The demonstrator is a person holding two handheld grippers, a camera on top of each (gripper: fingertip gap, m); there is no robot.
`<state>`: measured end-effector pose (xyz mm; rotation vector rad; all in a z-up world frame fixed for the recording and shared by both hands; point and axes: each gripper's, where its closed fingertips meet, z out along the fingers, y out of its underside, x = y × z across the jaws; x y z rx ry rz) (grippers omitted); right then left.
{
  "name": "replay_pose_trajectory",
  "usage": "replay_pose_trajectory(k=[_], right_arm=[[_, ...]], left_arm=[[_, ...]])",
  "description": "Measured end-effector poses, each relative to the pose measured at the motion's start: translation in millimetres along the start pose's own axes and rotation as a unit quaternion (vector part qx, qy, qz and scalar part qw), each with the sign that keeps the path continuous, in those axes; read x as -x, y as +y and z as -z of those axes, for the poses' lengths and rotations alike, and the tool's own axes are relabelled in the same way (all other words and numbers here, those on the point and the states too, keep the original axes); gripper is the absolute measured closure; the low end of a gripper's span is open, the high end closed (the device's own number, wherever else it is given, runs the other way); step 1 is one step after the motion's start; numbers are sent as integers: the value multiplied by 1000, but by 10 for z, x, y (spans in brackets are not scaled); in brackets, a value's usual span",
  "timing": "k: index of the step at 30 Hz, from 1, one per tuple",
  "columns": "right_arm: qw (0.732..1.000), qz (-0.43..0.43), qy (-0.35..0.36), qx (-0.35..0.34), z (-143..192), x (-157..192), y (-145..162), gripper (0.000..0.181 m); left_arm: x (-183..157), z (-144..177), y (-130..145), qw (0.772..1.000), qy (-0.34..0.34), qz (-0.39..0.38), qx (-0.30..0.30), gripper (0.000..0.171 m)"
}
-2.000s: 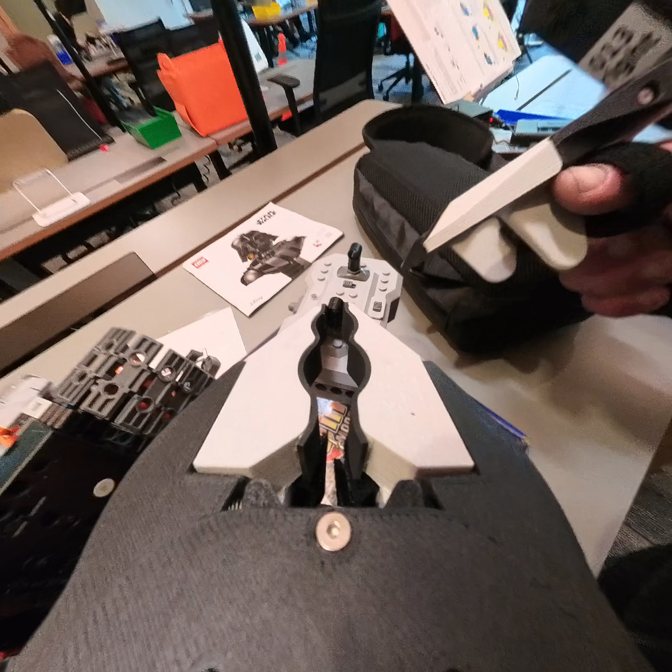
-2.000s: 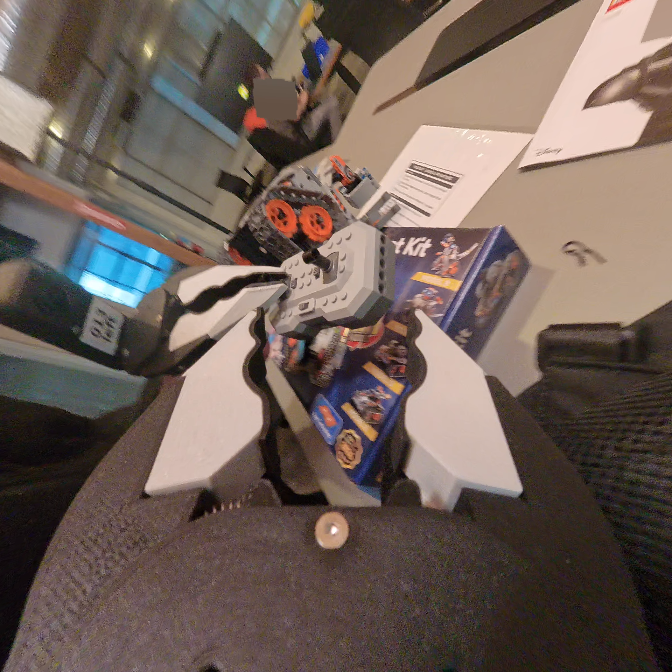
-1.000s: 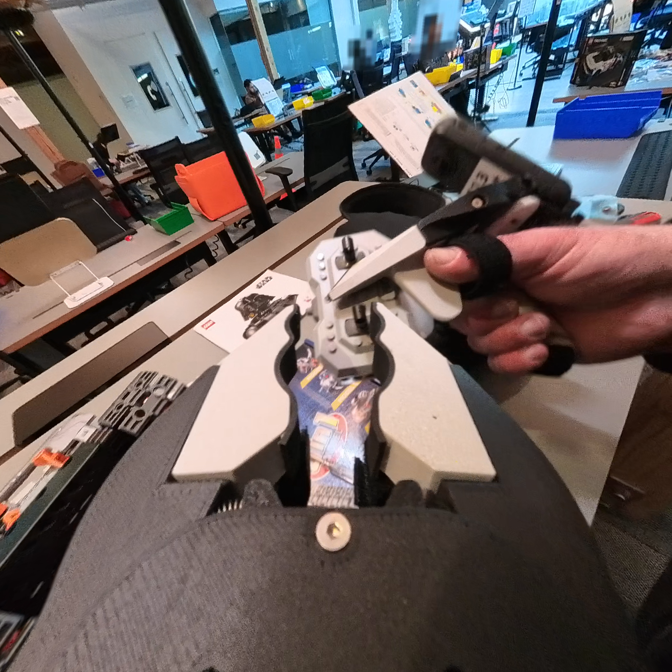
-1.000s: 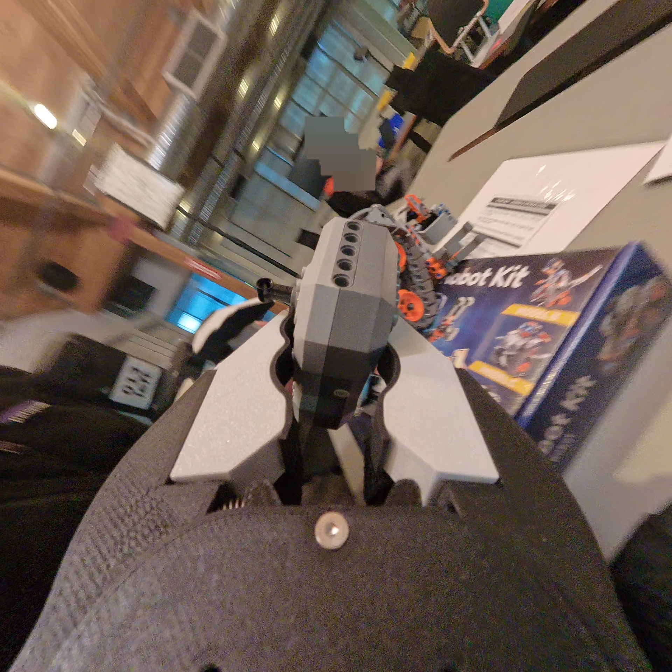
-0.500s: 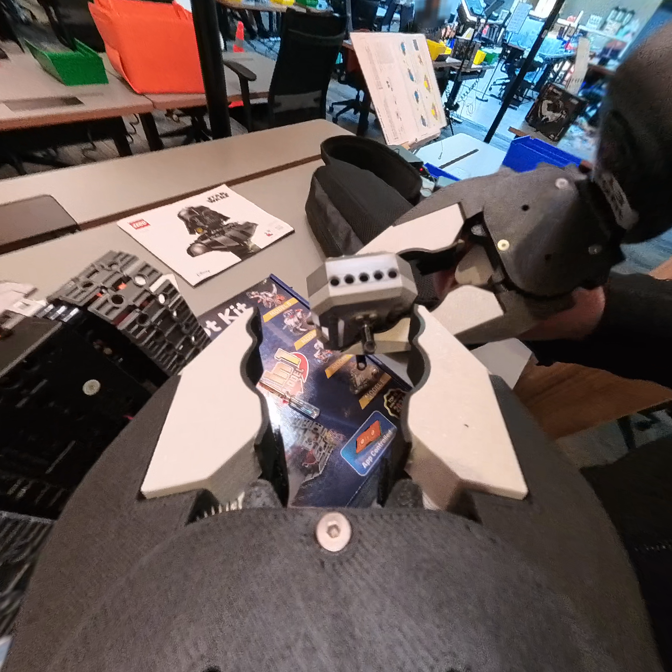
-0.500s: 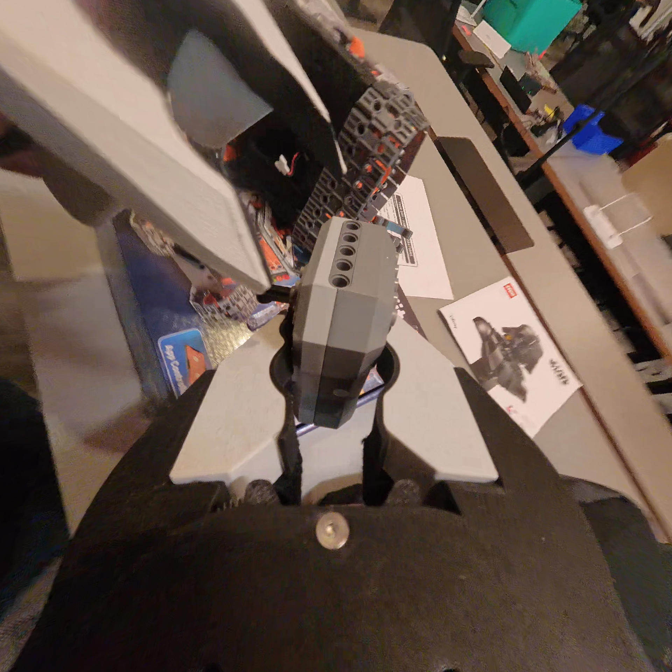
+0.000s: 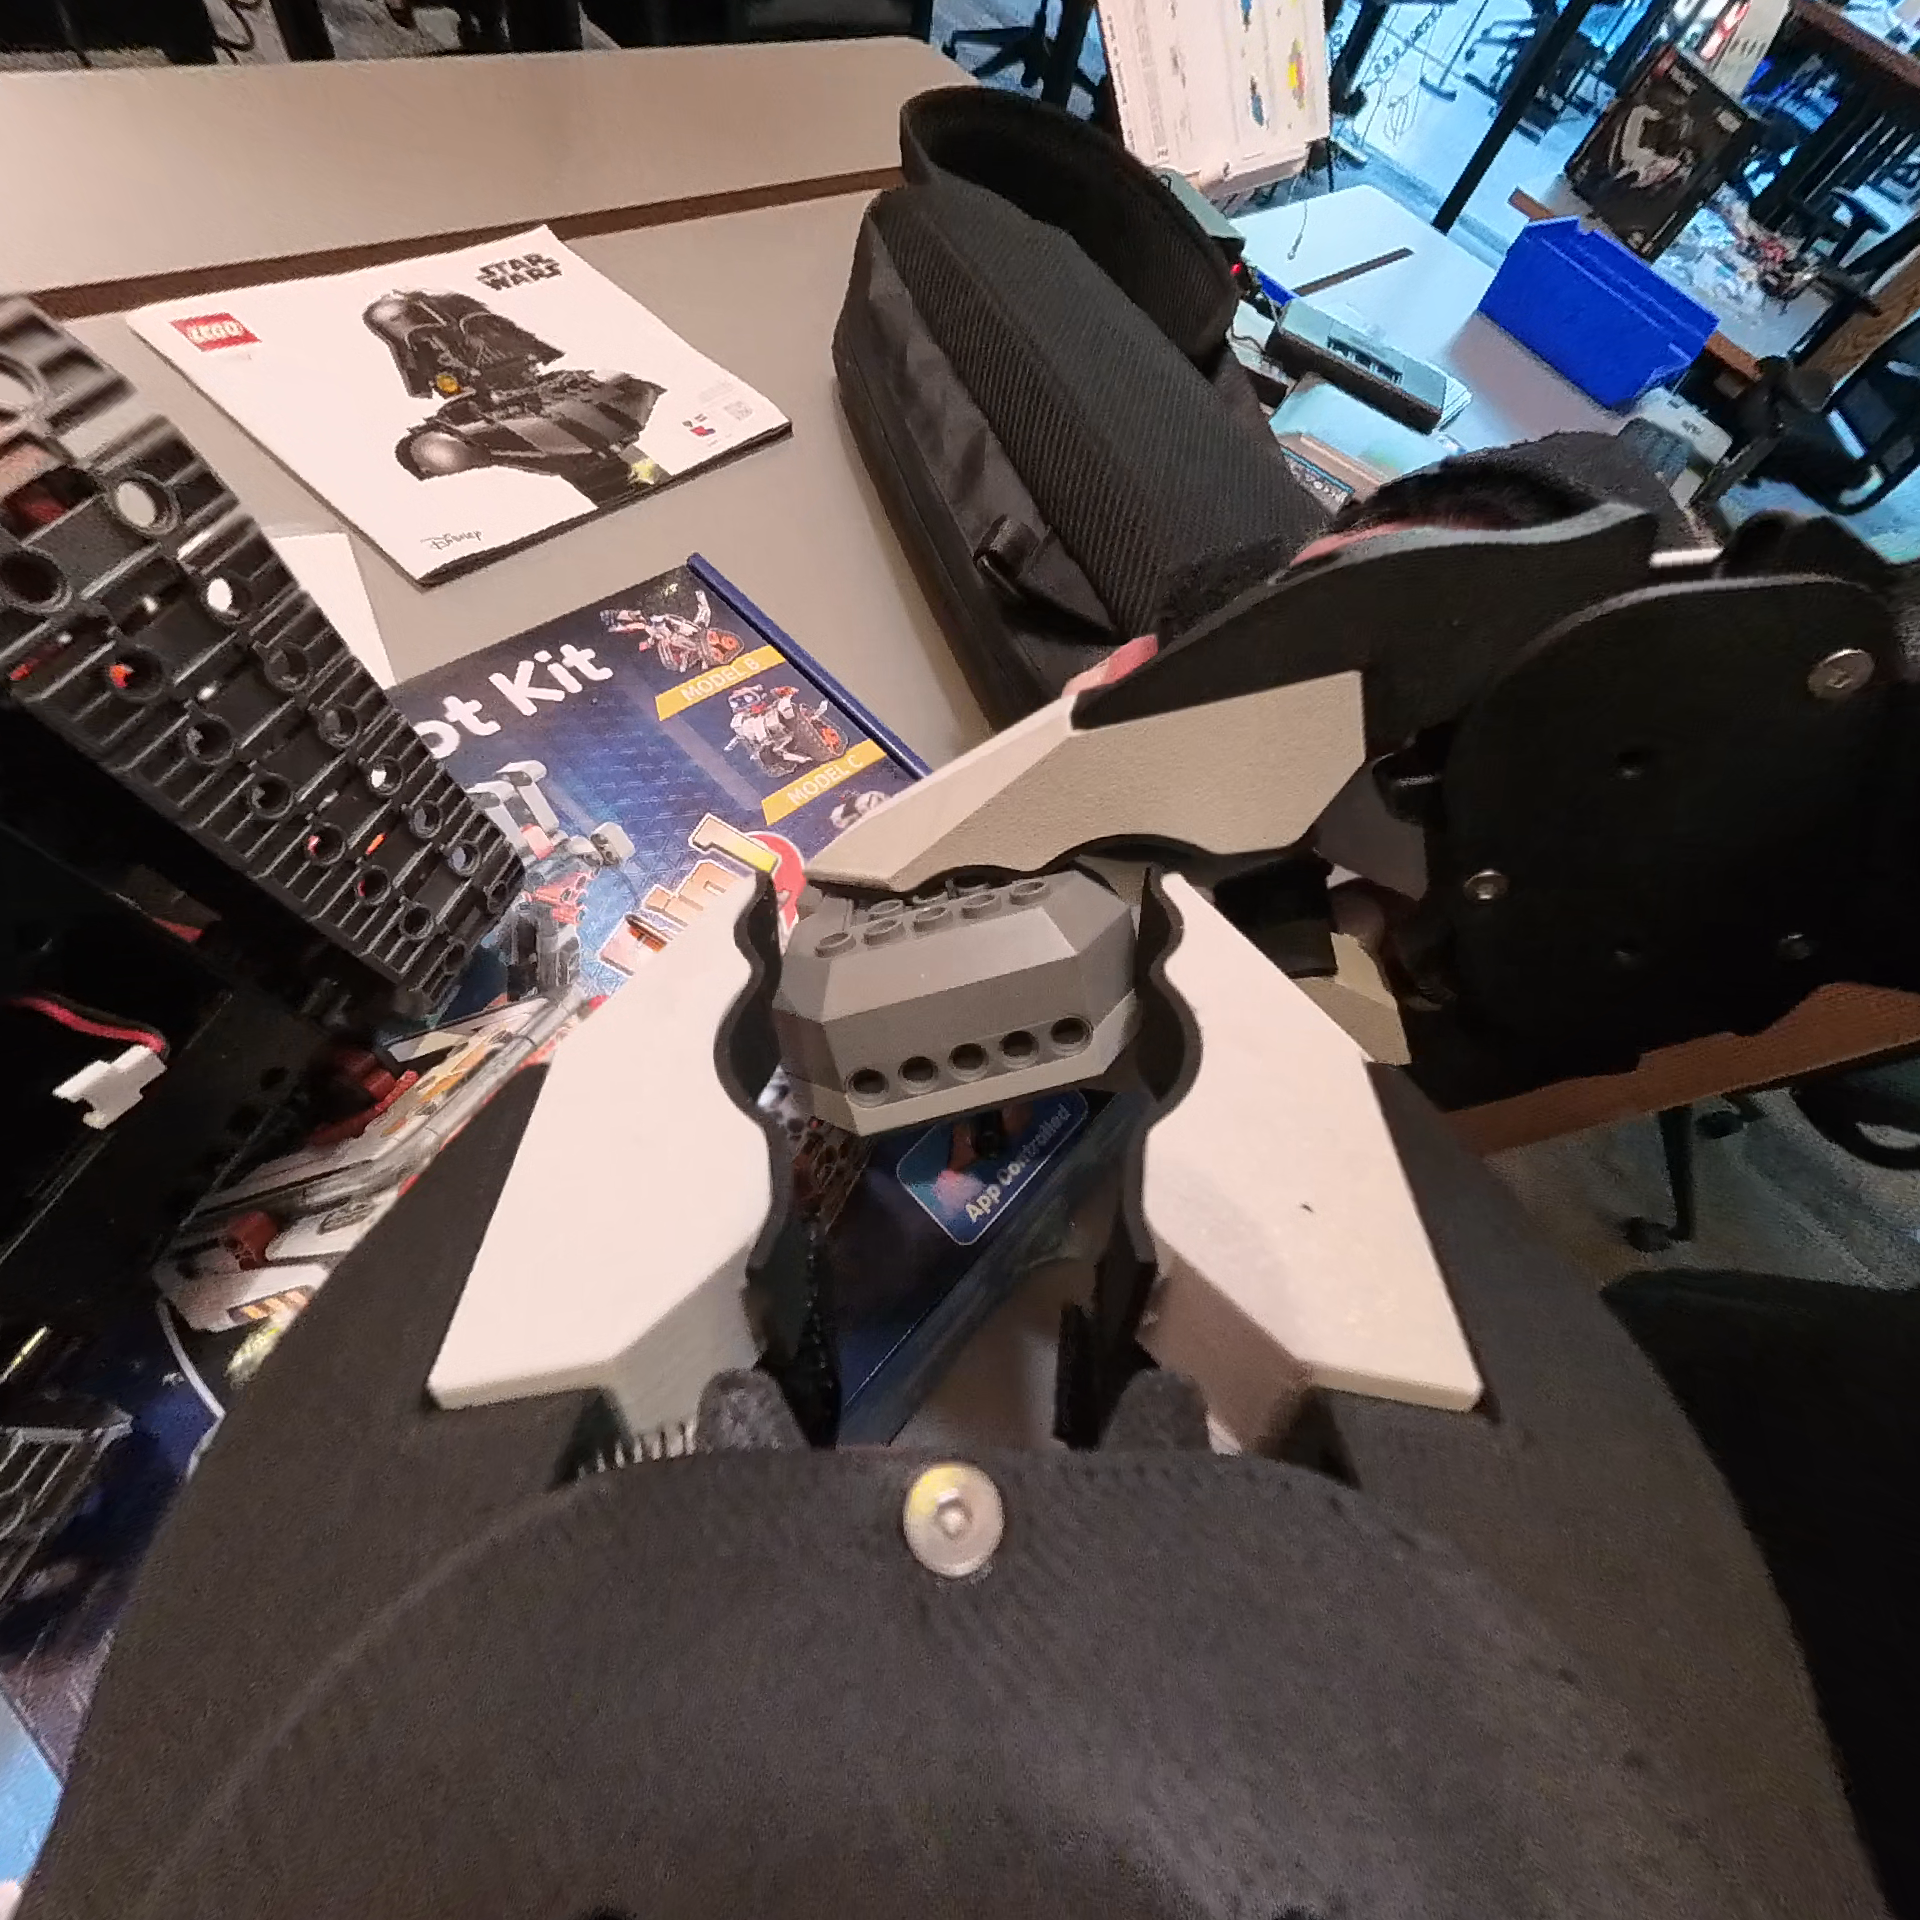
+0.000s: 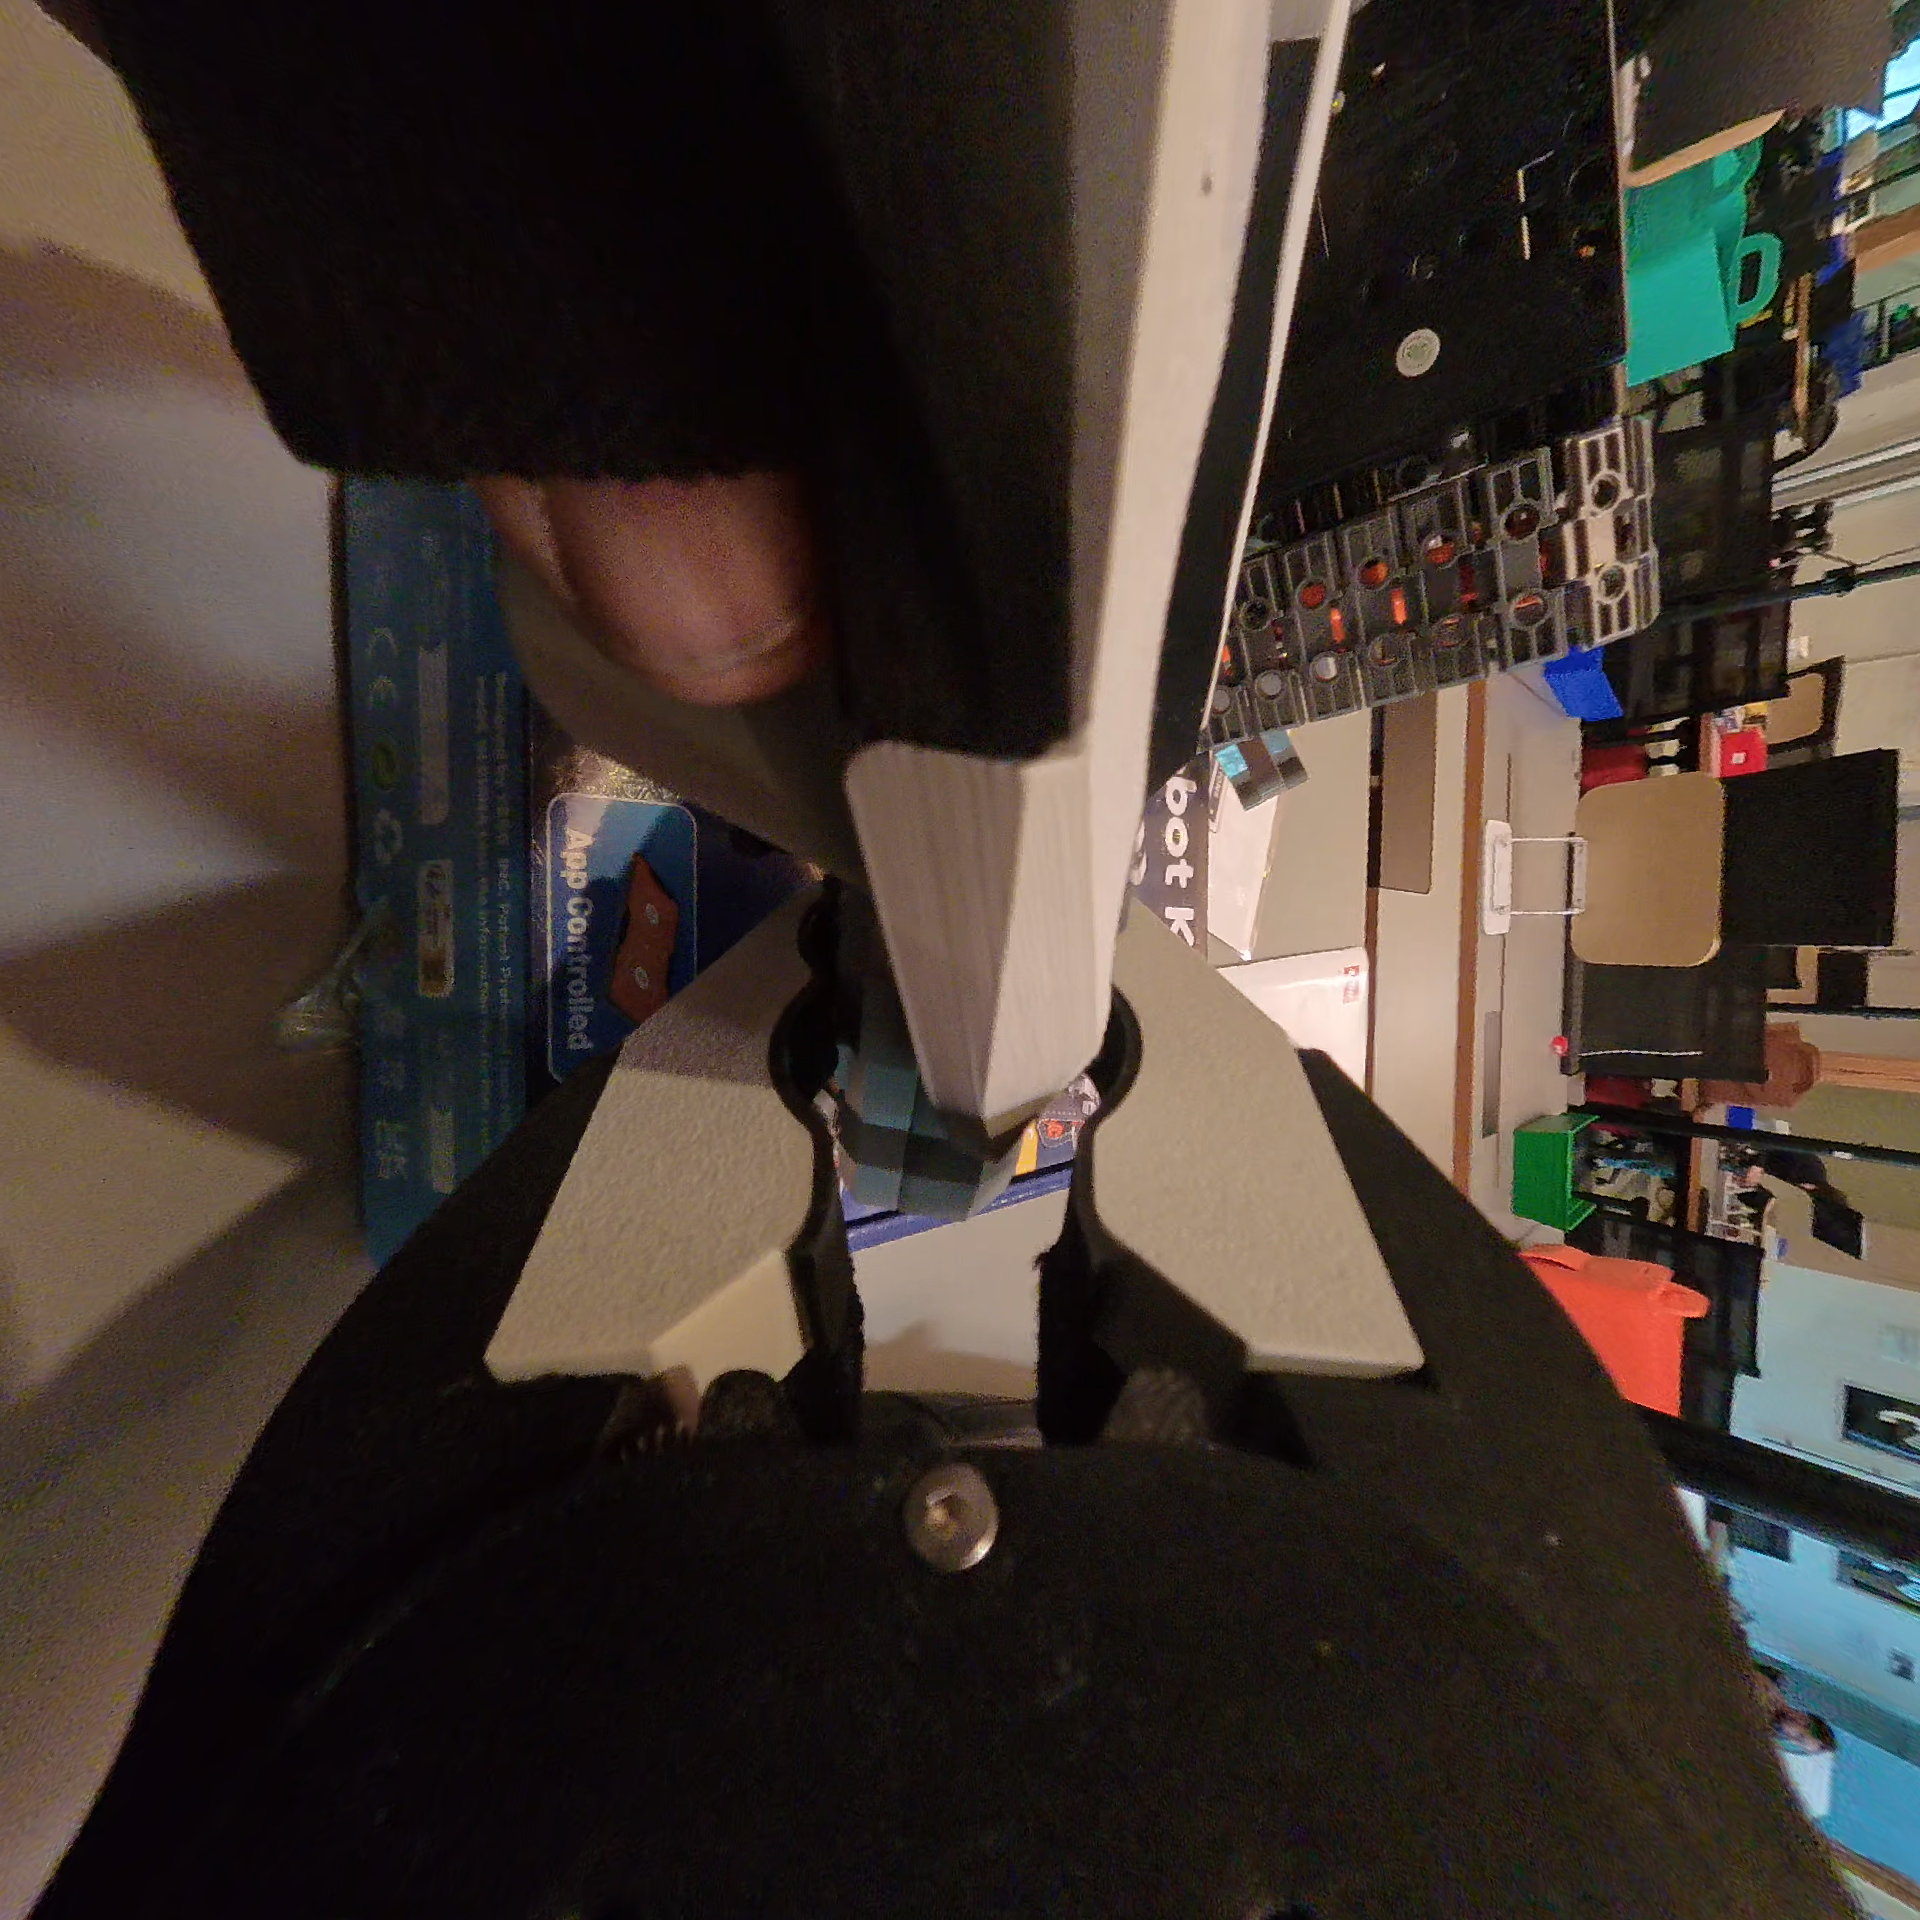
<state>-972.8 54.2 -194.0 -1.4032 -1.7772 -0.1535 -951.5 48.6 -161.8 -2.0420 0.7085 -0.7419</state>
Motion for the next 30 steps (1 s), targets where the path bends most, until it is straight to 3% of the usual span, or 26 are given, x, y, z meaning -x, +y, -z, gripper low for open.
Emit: replay_pose_trajectory(k=[5,14,19,24,25,26,30], right_arm=[[1000,-6,-2,-9,-10,15,-10,140],[998,-51,-20,-26,23,60,36,137],[992,-100,-57,-52,103,74,88,133],[993,-89,-58,-53,126,118,107,134],[994,-82,-59,-52,130,131,104,135],[994,-73,-62,-48,128,150,117,139],[994,-66,-72,-41,121,177,119,142]], left_arm=[[0,30,-3,1000,-4,-7,-19,113],[47,44,65,999,-15,-35,-27,113],[39,42,83,997,6,-55,-45,113],[10,36,185,998,25,-33,-49,113],[1,40,206,998,28,-32,-44,118],[8,34,244,998,24,-40,-33,138],[46,12,290,999,19,-43,-18,134]])
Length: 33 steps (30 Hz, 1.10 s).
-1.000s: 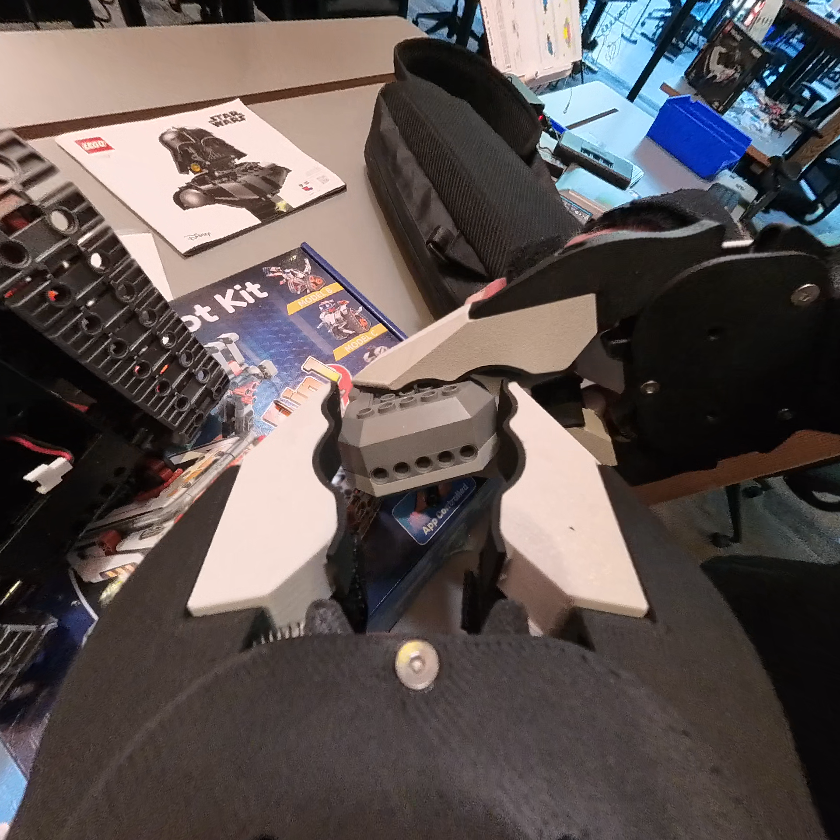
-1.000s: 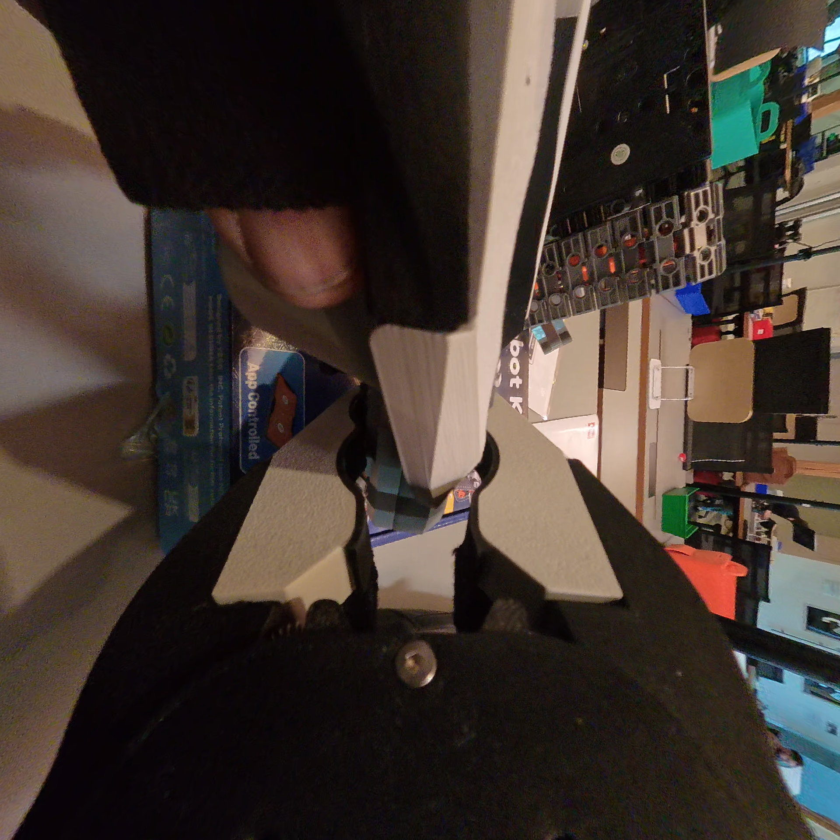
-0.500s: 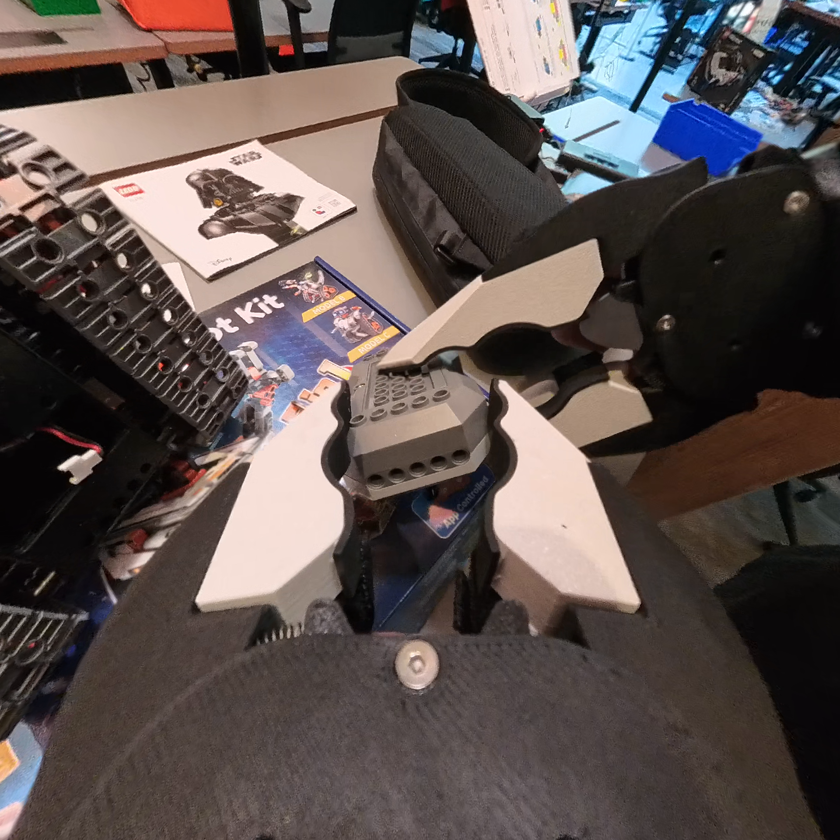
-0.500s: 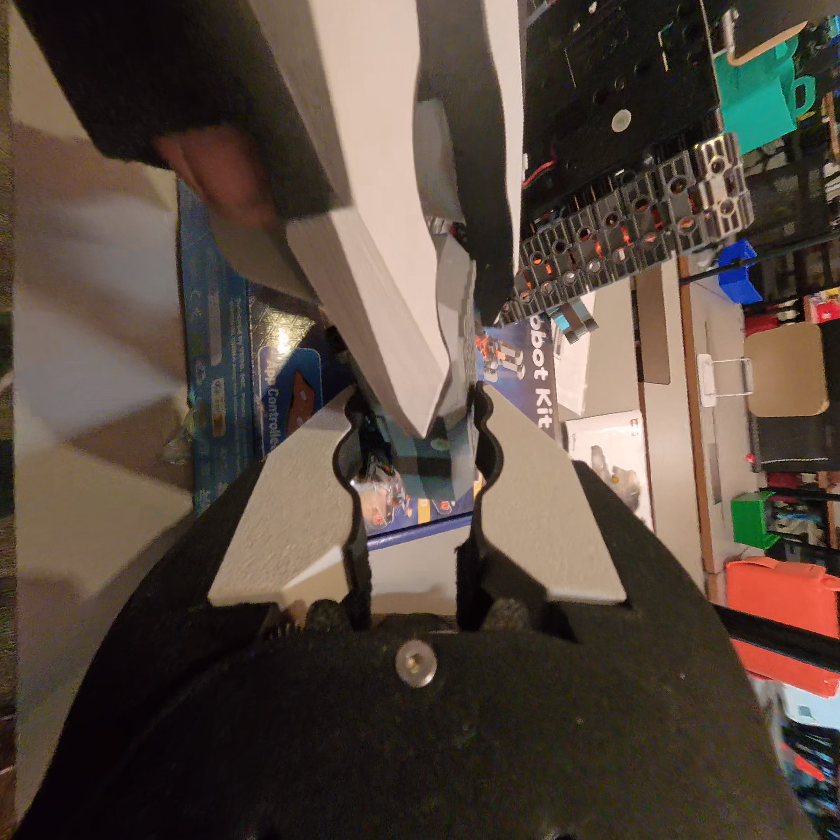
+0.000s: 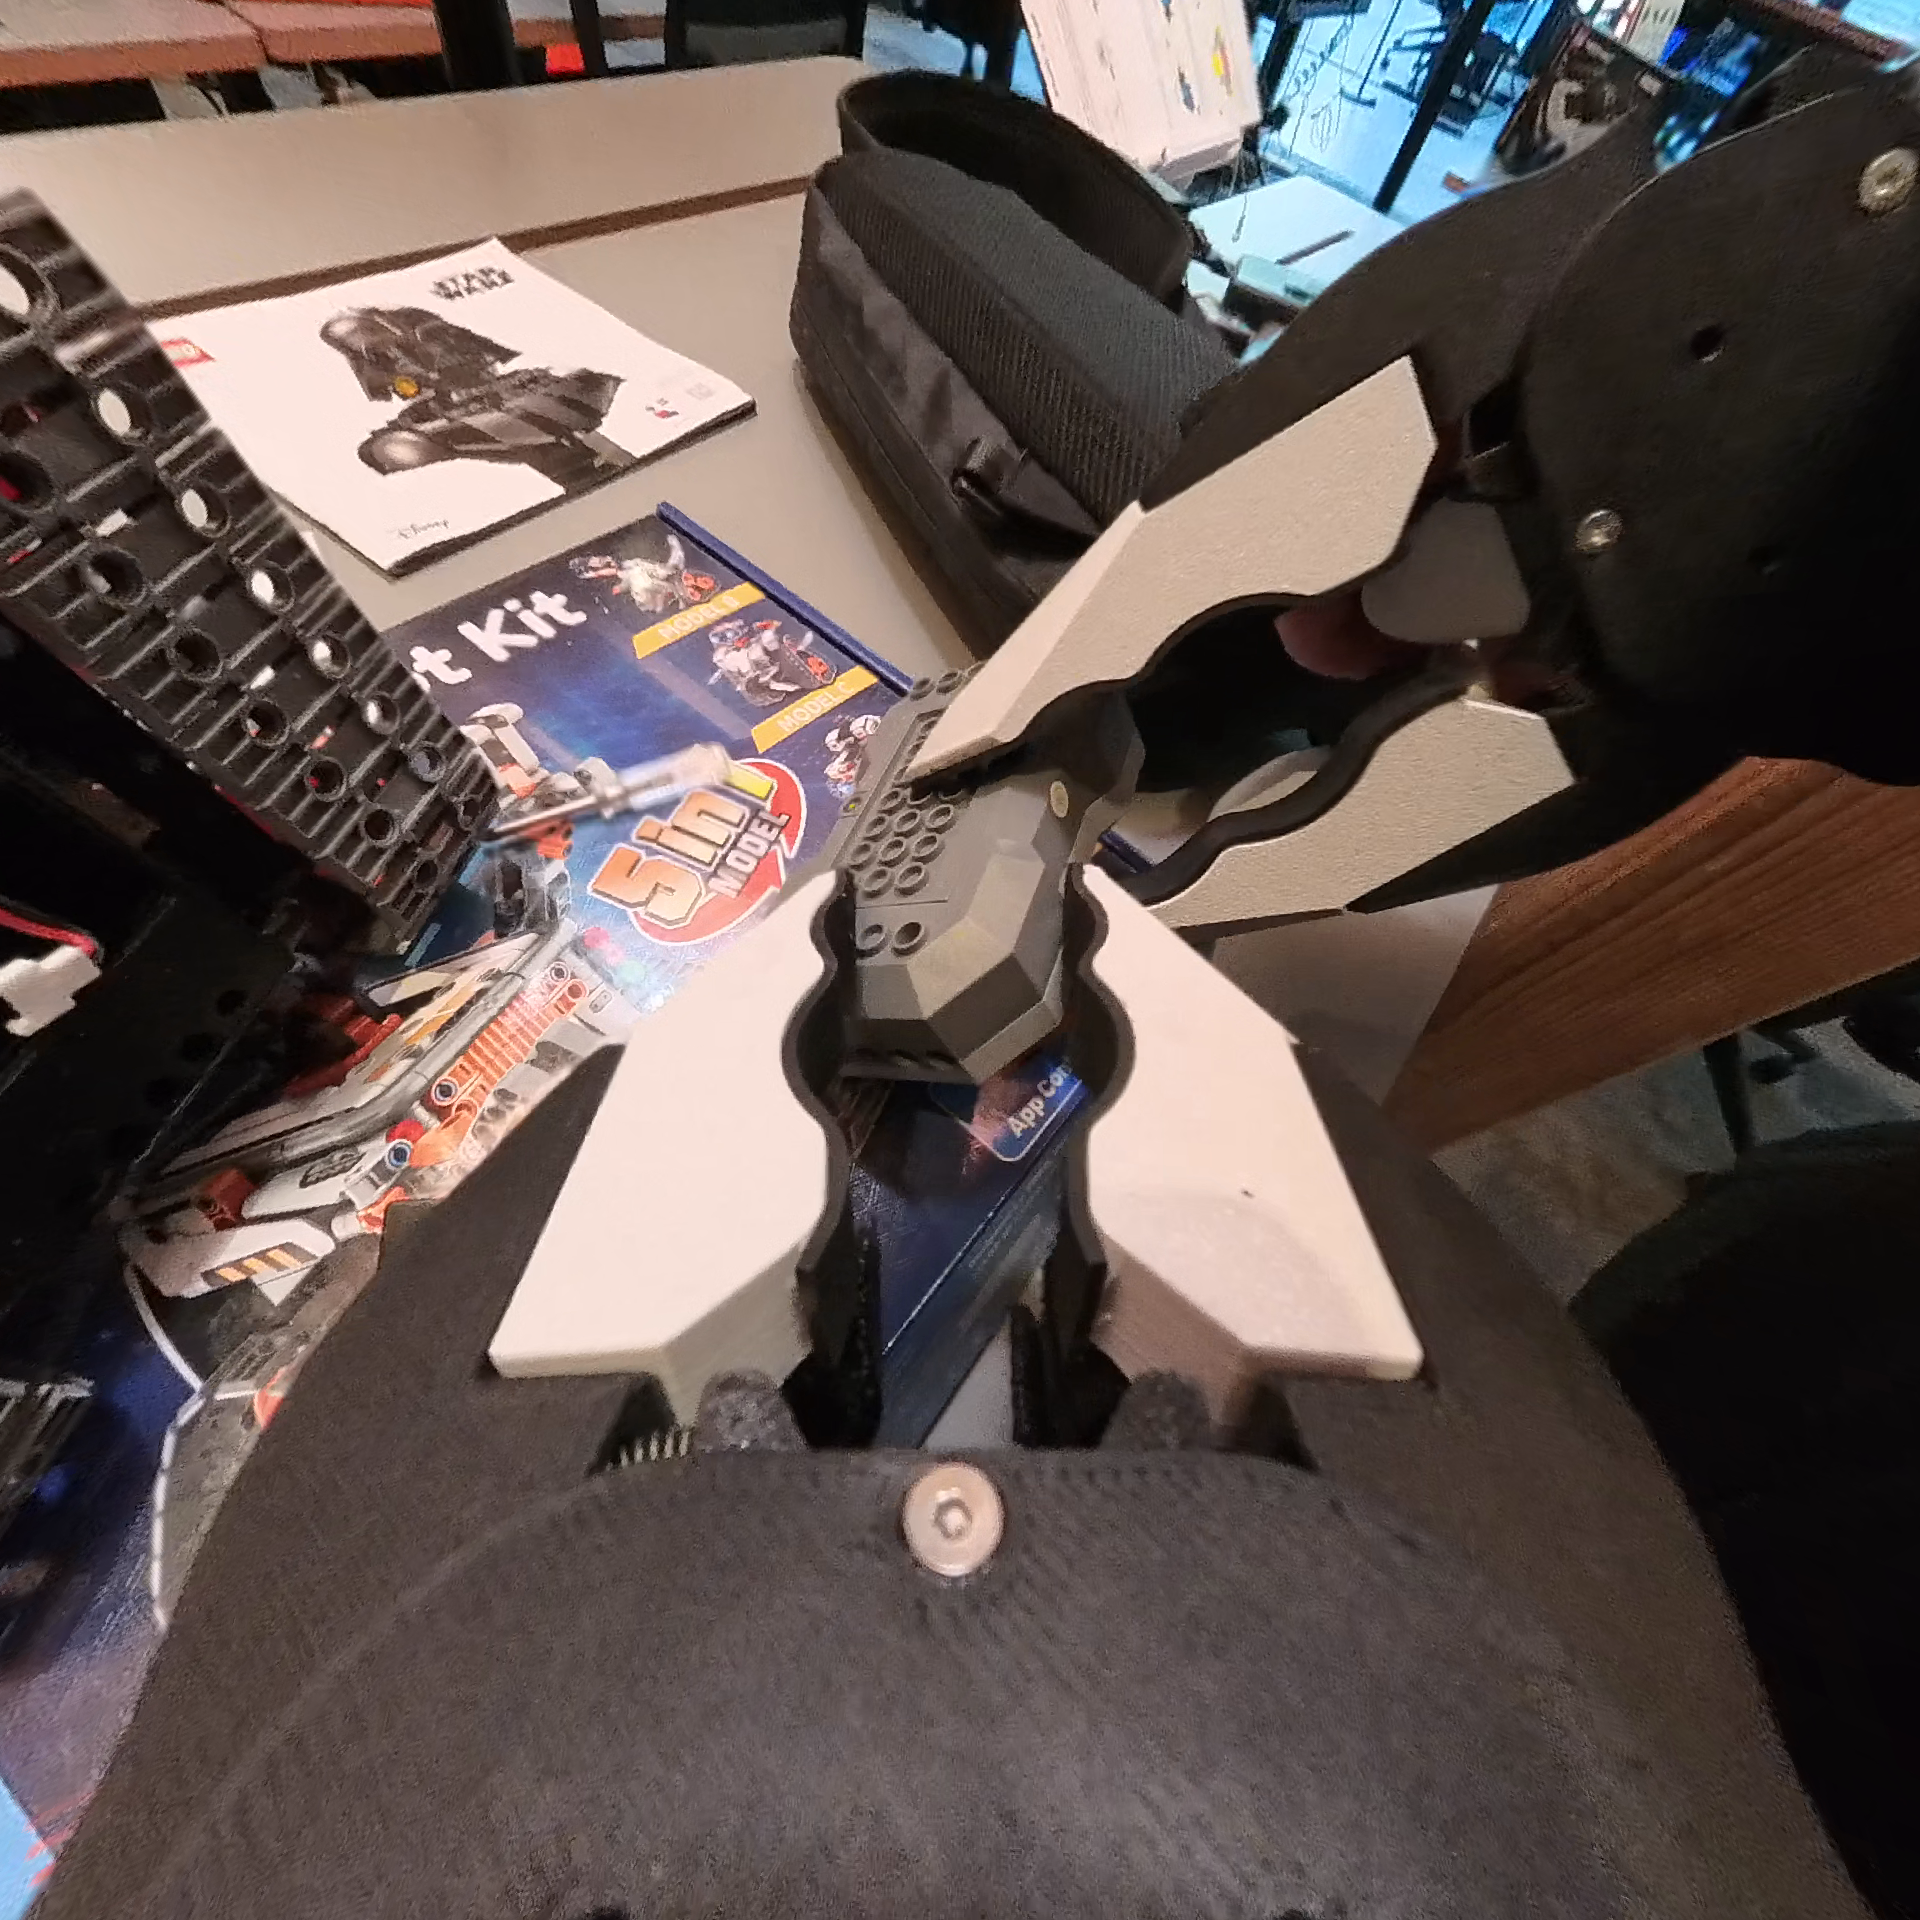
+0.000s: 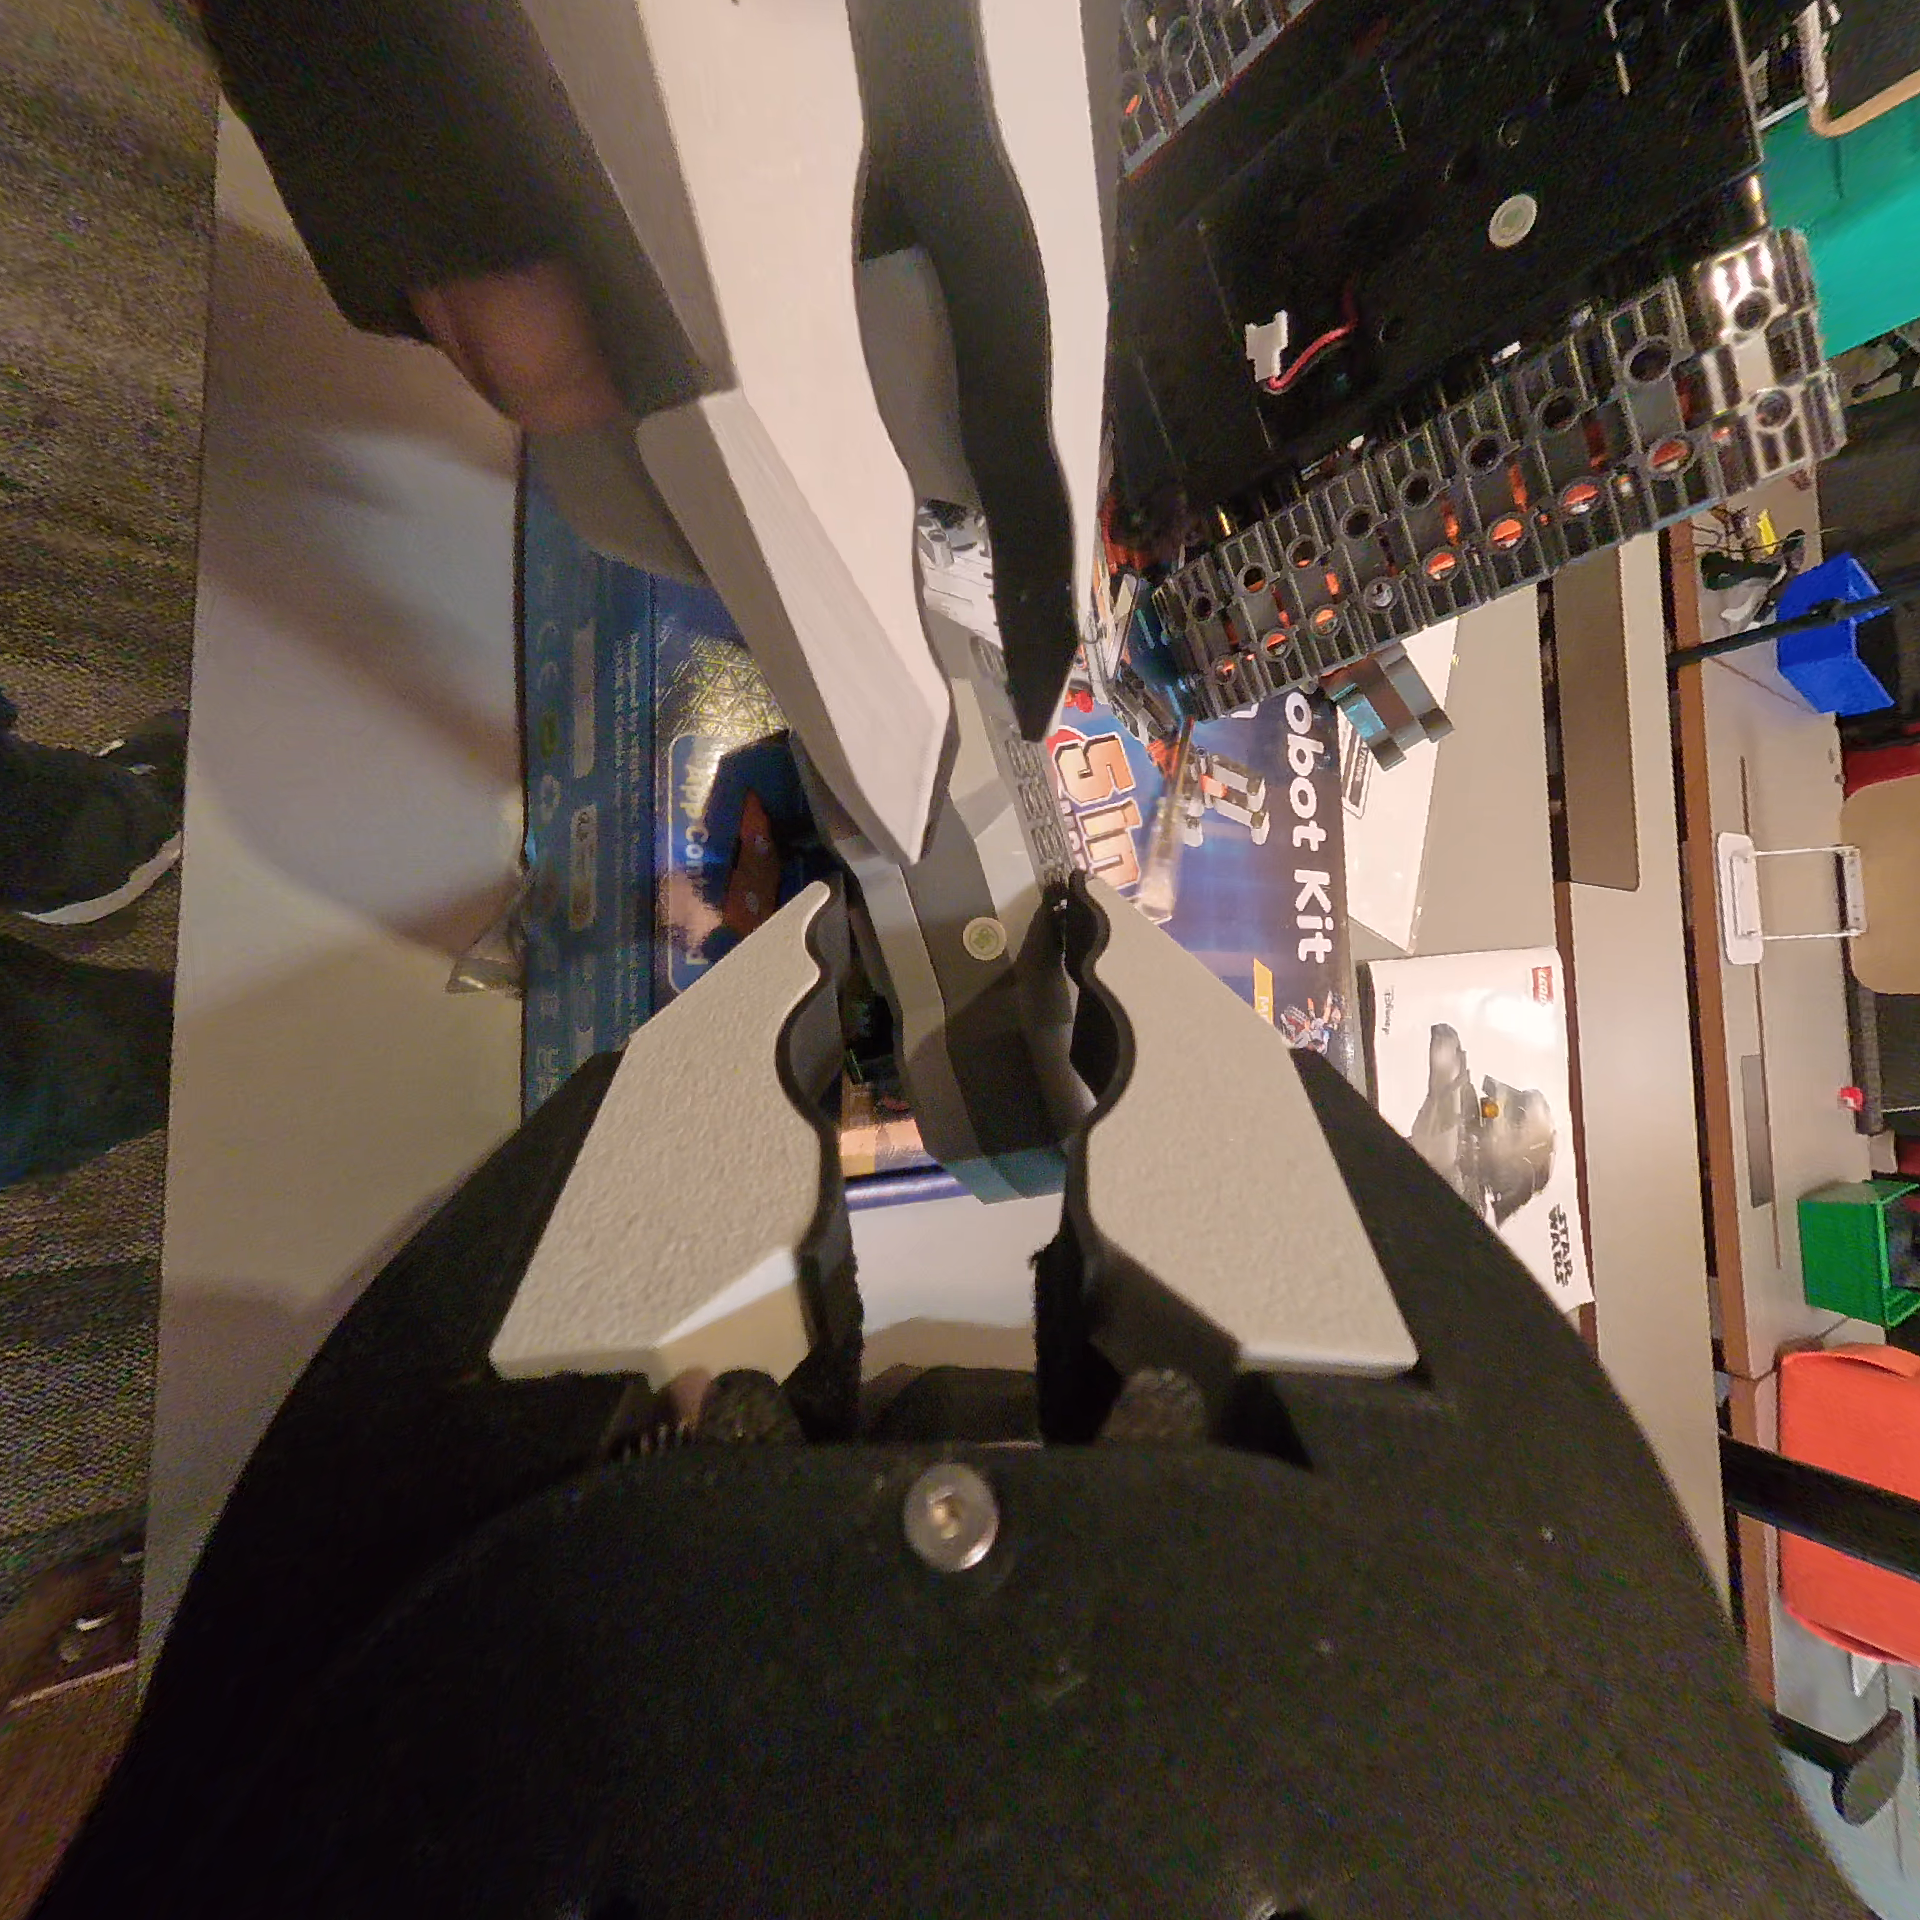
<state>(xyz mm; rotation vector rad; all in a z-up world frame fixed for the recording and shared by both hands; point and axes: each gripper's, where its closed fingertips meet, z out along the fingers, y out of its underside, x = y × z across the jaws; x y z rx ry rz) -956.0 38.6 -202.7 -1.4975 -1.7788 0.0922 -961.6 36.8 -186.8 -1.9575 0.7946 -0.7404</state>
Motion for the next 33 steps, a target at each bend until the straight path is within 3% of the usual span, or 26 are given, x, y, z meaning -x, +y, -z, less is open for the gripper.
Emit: replay_pose_trajectory(k=[8,17,22,24,27,33], right_arm=[[999,-26,-30,-32,16,-19,-20,140],[987,-124,-25,-104,182,-134,-86,129],[955,-245,3,-167,285,-391,-316,133],[940,-285,16,-187,282,-573,-412,133],[925,-336,14,-177,151,-810,-456,129],[908,-382,-45,-164,-238,-1015,-508,133]], left_arm=[[115,134,-52,998,-52,-27,-7,125],[654,830,-350,973,-205,-106,-34,118],[1207,1202,-426,937,-315,-147,-39,105],[1355,1302,-388,931,-335,-139,-44,98],[1503,1329,-195,940,-325,-97,-36,96],[1567,1277,-20,952,-298,-46,-52,124]])
